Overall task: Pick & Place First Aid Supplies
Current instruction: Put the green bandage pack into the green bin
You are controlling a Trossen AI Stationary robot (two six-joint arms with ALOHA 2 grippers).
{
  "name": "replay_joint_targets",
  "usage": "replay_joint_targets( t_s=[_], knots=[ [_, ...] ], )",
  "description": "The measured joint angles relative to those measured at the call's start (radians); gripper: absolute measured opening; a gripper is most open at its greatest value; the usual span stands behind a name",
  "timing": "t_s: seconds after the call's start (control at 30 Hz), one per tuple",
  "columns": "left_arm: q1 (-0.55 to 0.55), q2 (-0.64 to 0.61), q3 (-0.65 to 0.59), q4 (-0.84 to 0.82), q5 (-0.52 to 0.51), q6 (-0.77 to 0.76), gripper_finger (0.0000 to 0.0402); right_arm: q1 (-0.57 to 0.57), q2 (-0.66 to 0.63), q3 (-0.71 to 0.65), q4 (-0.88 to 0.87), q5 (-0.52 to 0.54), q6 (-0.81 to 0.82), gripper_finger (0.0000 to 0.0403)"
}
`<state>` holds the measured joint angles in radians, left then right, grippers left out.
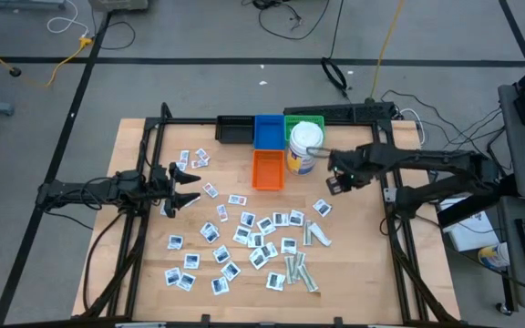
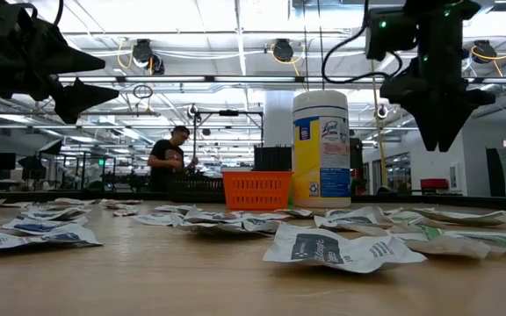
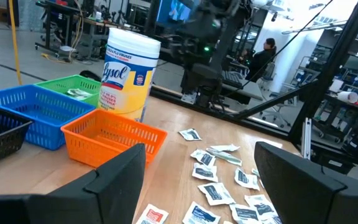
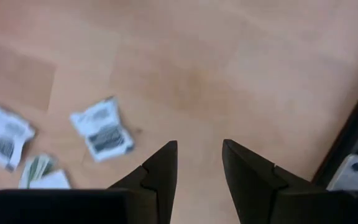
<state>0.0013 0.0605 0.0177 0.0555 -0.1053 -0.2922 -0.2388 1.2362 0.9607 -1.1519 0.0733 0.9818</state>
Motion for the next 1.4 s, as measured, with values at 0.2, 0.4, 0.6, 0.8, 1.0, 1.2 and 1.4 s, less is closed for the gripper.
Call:
replay_joint_targets(
  t_s=[0.2, 0.4, 0.6, 0.8, 1.0, 1.2, 1.4],
  knots=[
    [0.000, 0.000, 0.000, 0.000, 0.000, 0.000, 0.0306, 0.179, 0.002, 0.000, 0.003, 0.000, 0.129, 0.0121],
    [0.000, 0.000, 0.000, 0.000, 0.000, 0.000, 0.0306, 0.327, 0.031, 0.000, 0.022, -0.019, 0.243, 0.0121],
    [0.000, 0.000, 0.000, 0.000, 0.000, 0.000, 0.0306, 0.430, 0.091, 0.000, 0.109, -0.052, 0.301, 0.0121],
    [0.000, 0.000, 0.000, 0.000, 0.000, 0.000, 0.0306, 0.497, 0.176, 0.044, 0.156, -0.078, 0.319, 0.0121],
    [0.000, 0.000, 0.000, 0.000, 0.000, 0.000, 0.0306, 0.545, 0.260, 0.124, 0.158, -0.075, 0.311, 0.0121],
    [0.000, 0.000, 0.000, 0.000, 0.000, 0.000, 0.0306, 0.584, 0.325, 0.181, 0.194, -0.070, 0.263, 0.0121],
    [0.000, 0.000, 0.000, 0.000, 0.000, 0.000, 0.0306, 0.609, 0.334, 0.142, 0.319, -0.036, 0.205, 0.0121]
  ],
)
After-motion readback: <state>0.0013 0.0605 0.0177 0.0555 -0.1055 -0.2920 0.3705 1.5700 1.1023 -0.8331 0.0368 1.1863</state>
